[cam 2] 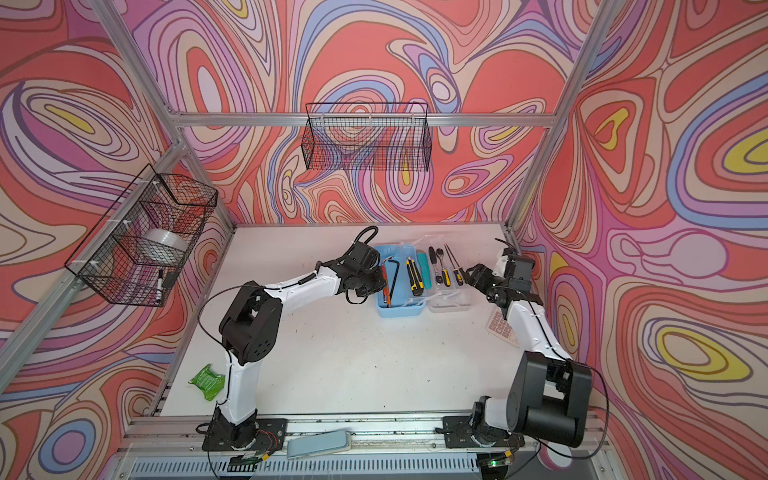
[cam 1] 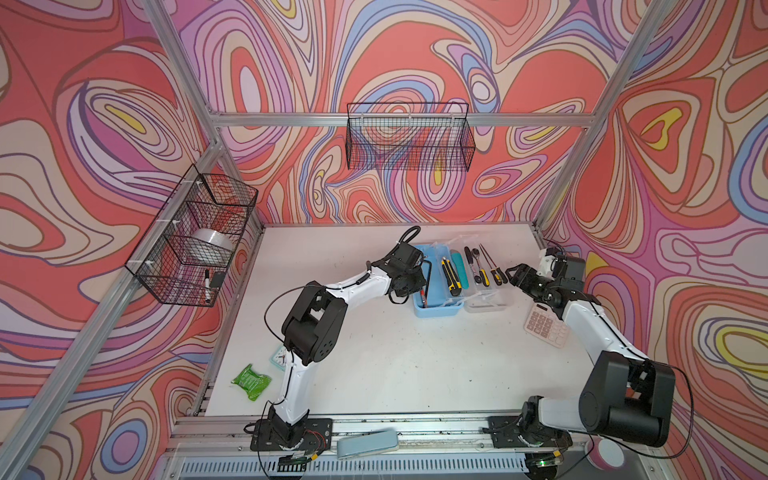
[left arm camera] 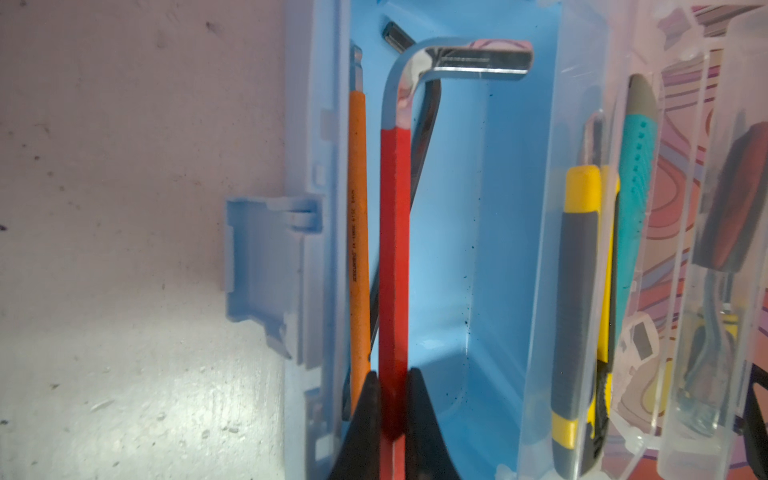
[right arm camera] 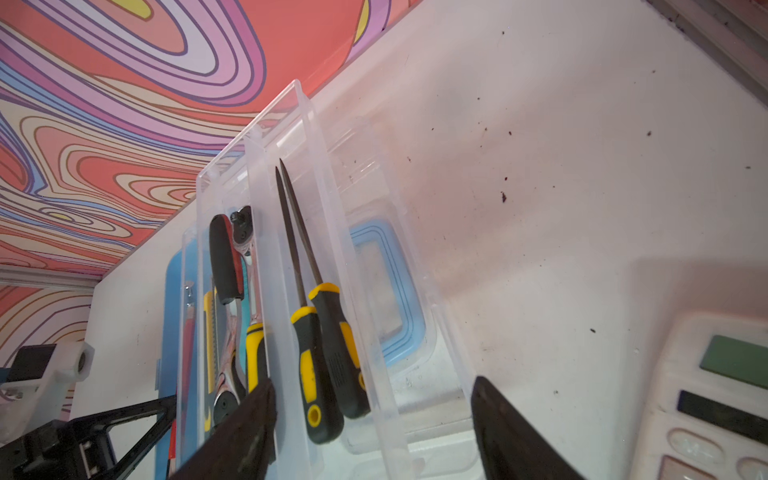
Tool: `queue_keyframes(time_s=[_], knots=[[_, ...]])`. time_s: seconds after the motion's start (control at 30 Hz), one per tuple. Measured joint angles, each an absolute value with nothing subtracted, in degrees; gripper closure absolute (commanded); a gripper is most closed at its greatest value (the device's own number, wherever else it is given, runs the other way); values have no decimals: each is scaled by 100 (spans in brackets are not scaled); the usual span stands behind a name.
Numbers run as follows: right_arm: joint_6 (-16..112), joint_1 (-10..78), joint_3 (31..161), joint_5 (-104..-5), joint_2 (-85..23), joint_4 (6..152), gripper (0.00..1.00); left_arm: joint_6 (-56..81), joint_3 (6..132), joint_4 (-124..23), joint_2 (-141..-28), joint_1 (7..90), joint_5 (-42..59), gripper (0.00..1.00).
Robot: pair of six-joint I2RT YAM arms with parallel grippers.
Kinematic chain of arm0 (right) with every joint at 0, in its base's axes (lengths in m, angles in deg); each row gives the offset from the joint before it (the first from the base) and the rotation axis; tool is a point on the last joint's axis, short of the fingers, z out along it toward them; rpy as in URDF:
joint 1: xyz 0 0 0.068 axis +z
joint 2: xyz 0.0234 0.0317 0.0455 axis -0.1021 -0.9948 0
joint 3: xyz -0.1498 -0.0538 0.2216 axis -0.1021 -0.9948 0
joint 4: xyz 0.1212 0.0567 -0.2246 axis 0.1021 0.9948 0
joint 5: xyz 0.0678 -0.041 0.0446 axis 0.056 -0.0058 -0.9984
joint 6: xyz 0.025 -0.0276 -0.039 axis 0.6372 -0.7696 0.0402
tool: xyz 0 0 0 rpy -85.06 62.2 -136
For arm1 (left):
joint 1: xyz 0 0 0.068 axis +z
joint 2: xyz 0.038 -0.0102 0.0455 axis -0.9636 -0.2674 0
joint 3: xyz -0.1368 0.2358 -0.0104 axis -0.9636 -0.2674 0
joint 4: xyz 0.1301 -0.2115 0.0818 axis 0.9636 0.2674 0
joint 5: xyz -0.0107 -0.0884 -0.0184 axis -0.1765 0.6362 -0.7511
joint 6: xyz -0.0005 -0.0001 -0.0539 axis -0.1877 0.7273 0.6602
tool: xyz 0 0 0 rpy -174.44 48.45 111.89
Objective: Pack the tool kit
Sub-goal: 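Carry the red-handled hex key to the blue box and lower it with the left gripper, then open the left gripper to release the red-handled hex key in the box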
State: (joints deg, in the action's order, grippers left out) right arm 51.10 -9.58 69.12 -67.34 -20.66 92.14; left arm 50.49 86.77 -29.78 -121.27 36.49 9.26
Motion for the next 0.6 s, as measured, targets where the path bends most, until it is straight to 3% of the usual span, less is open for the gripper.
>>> queue_keyframes(time_s=[0.17,0.43,0.6], knots=[[5182,-958,6912,-6791,-2066,9184,24,5049,8677,-3093,-12127,3647,968,58],[5213,-958,6915,-6937,-2103,8998,23,4957,8677,-3218,-12110,3601,1040,45],[5213,-958,6915,-7099,-2225,8886,23,4826,8587,-3214,-11959,3590,1012,44]])
